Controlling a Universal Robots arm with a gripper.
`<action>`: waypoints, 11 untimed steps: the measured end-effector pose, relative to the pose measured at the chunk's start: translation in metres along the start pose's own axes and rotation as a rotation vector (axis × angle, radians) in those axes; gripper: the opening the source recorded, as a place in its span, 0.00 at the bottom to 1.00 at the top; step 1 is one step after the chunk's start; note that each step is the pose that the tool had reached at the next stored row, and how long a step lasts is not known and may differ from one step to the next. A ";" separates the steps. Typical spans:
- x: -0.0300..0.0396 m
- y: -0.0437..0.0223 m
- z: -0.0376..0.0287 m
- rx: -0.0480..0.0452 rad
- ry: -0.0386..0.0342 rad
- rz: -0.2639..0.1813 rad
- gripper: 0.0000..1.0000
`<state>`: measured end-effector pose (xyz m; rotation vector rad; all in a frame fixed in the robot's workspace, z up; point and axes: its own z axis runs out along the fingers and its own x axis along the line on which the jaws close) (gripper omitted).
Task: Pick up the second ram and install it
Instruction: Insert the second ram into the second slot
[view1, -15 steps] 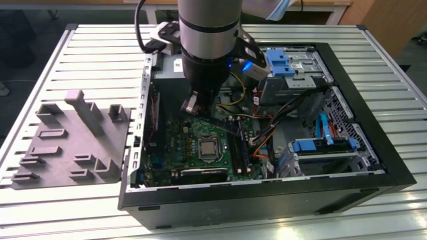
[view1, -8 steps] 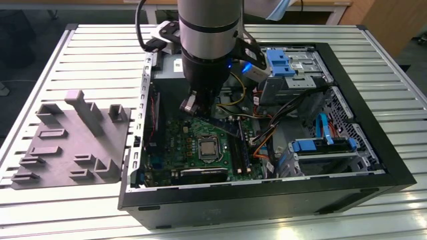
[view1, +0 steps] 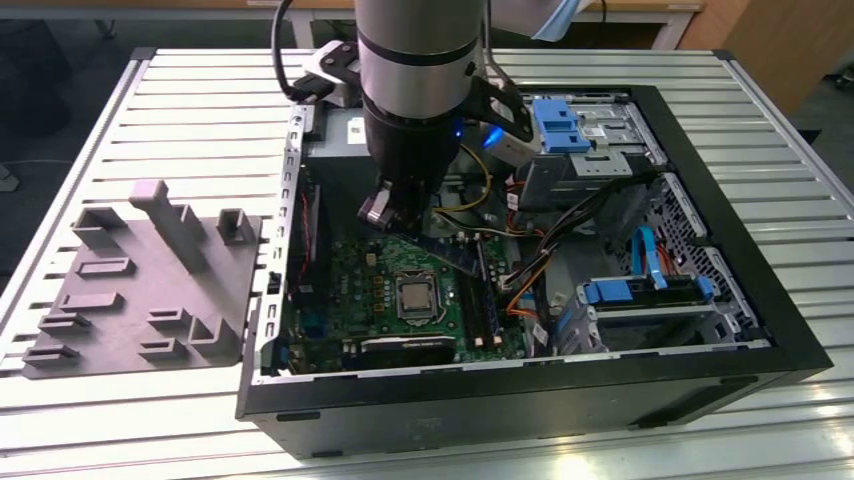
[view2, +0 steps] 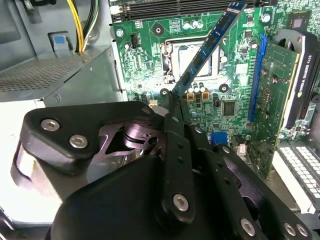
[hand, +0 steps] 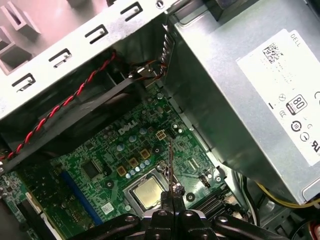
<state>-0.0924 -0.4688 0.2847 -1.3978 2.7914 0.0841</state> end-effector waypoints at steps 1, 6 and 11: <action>0.0000 0.0000 0.0000 0.0003 -0.0002 0.006 0.12; 0.0000 0.0000 0.0001 0.0013 -0.0013 0.031 0.12; 0.0000 0.0000 0.0001 0.0025 -0.0023 0.059 0.12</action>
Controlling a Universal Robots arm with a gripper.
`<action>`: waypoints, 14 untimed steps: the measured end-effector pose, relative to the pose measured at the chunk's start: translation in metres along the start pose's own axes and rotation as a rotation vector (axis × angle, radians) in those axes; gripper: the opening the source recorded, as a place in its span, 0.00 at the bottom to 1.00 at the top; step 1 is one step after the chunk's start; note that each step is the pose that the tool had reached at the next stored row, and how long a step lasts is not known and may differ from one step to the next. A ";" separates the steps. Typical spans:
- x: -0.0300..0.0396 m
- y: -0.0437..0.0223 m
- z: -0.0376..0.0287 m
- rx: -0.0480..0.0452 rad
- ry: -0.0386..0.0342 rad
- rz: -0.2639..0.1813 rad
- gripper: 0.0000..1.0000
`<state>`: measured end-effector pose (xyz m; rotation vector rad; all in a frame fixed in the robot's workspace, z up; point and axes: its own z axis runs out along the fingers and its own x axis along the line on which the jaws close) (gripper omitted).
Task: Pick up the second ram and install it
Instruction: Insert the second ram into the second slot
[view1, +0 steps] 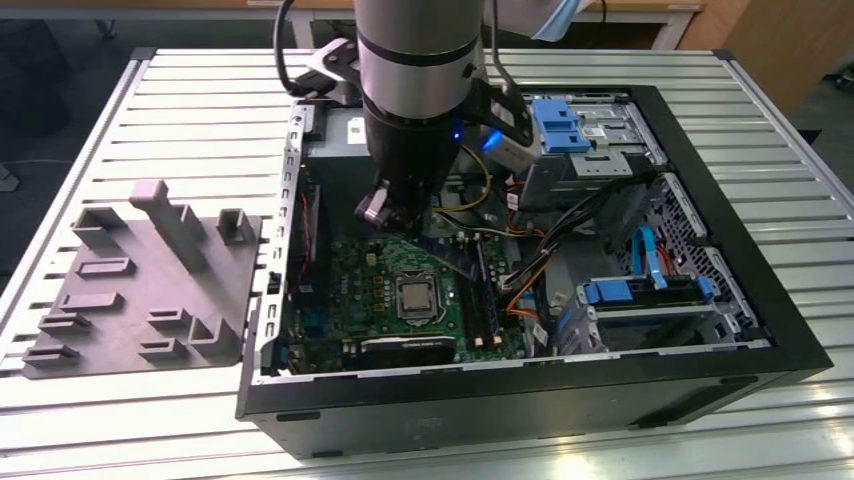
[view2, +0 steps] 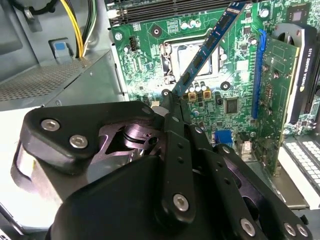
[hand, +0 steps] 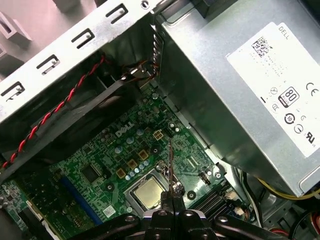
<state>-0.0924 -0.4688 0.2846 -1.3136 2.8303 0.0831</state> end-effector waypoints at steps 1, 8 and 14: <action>0.0000 0.0000 0.0000 0.0002 -0.0002 0.006 0.12; 0.0000 0.0000 0.0001 0.0019 -0.0018 0.045 0.12; 0.0000 0.0000 0.0002 0.0043 -0.0028 0.091 0.12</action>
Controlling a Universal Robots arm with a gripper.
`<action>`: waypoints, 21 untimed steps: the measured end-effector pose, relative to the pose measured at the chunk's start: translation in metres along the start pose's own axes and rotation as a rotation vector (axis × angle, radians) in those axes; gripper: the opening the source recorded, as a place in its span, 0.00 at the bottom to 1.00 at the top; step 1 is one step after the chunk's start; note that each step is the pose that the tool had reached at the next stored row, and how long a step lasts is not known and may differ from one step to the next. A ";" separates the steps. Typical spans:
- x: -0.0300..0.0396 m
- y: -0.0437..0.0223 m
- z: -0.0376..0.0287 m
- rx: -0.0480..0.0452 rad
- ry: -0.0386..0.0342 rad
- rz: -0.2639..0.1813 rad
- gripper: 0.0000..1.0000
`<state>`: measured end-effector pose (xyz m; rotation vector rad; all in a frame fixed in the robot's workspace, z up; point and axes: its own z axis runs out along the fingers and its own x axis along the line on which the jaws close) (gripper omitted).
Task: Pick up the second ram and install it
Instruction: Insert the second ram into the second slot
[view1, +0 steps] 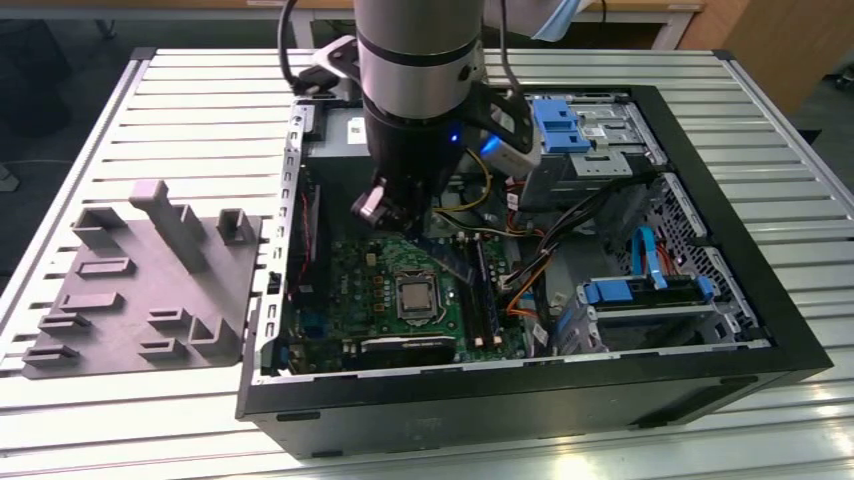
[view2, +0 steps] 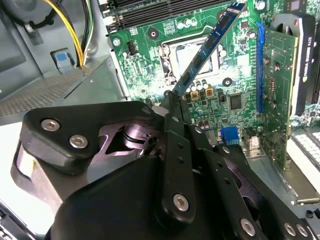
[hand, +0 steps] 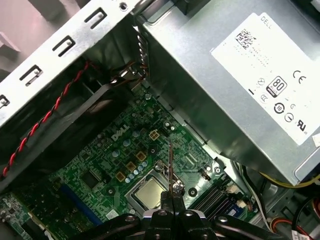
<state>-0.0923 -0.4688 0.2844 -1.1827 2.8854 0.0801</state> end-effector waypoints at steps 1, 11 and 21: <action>0.0000 0.0000 0.0001 0.0008 -0.0001 0.010 0.12; 0.0000 -0.0001 0.0009 0.0091 -0.0017 0.127 0.12; 0.0000 -0.0001 0.0020 0.0153 -0.0056 0.259 0.12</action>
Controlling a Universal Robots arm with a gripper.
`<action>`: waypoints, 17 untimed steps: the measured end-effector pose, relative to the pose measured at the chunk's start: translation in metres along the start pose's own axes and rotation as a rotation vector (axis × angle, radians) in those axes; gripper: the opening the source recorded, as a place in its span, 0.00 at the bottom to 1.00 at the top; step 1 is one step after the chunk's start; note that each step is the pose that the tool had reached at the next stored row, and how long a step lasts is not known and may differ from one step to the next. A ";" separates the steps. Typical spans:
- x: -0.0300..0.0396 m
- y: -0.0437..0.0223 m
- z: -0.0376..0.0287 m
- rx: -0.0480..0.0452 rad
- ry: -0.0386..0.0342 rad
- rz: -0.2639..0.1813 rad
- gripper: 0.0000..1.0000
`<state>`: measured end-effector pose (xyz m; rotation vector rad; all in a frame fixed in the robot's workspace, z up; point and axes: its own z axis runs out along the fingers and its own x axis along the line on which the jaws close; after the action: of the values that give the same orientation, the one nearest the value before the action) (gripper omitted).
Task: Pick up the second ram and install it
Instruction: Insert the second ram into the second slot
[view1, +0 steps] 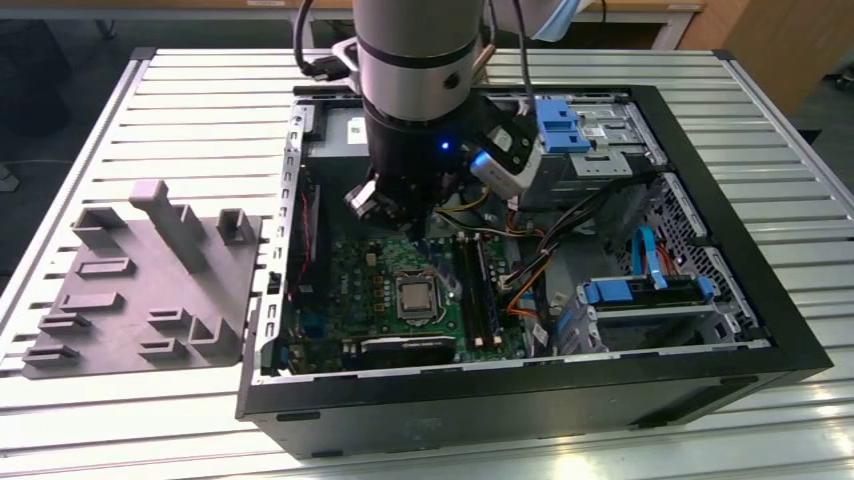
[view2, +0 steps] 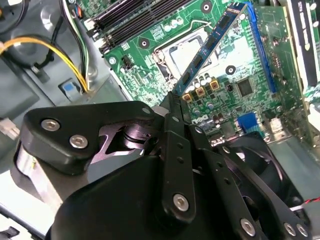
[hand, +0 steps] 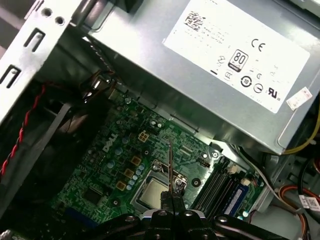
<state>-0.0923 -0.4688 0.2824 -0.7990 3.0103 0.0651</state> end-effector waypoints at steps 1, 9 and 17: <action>0.0000 0.0000 0.0001 0.0006 -0.0004 0.013 0.12; 0.0001 -0.0001 0.0014 0.0051 -0.0045 0.136 0.12; 0.0001 -0.0001 0.0031 0.0101 -0.0091 0.275 0.12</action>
<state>-0.0923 -0.4688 0.2793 -0.3772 3.0863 0.0584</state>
